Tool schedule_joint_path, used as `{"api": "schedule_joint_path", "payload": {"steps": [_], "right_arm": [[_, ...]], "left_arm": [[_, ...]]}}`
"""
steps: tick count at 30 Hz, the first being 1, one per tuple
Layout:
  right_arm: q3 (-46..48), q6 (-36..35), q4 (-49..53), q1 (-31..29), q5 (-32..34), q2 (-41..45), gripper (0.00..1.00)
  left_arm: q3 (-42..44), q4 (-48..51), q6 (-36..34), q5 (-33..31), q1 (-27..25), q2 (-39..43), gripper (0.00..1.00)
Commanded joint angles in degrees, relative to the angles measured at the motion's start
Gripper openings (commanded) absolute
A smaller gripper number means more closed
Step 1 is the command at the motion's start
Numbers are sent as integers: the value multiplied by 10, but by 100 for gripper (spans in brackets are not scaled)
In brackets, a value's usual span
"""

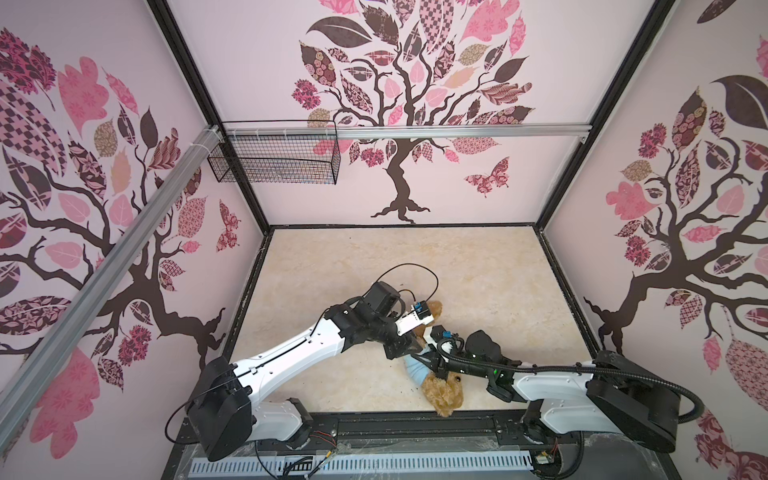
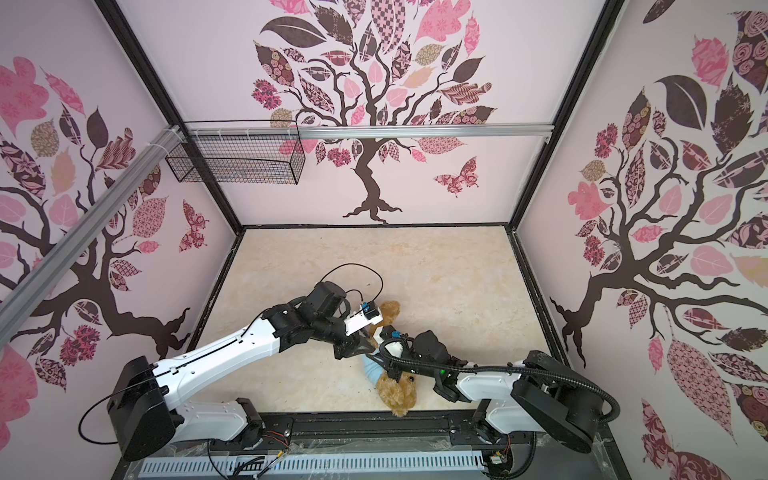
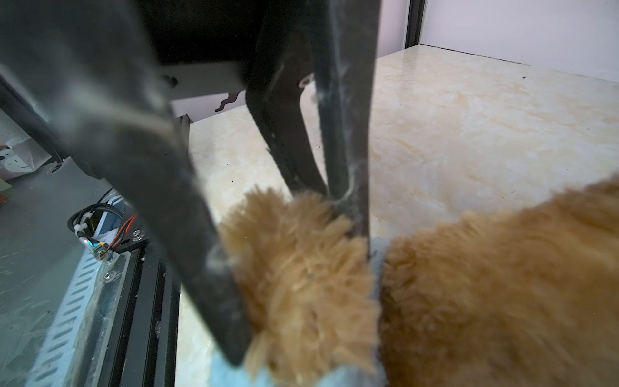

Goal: Dress the teddy bear

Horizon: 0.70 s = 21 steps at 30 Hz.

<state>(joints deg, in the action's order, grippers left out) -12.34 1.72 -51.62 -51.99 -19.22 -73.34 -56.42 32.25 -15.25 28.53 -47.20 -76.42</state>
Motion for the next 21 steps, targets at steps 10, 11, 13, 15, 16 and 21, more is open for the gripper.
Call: {"api": "schedule_joint_path", "payload": {"steps": [10, 11, 13, 15, 16, 21], "right_arm": [[-3, -19, 45, 1, 59, 56, 52], [-8, -25, 61, 1, 60, 67, 55], [-18, -35, 83, 1, 66, 93, 60], [-20, -41, 84, 1, 71, 109, 61], [-23, -45, 83, 1, 69, 112, 62], [-36, -39, 49, 1, 62, 83, 60]], "left_arm": [[9, -24, 90, 1, -3, 26, 8], [9, -24, 105, 0, -3, 28, 7], [8, -27, 145, -10, -6, 32, 5], [6, -36, 188, -17, -8, 34, 3], [4, -41, 214, -19, -8, 33, 2], [4, -78, 312, -18, -10, 28, 0]]}}
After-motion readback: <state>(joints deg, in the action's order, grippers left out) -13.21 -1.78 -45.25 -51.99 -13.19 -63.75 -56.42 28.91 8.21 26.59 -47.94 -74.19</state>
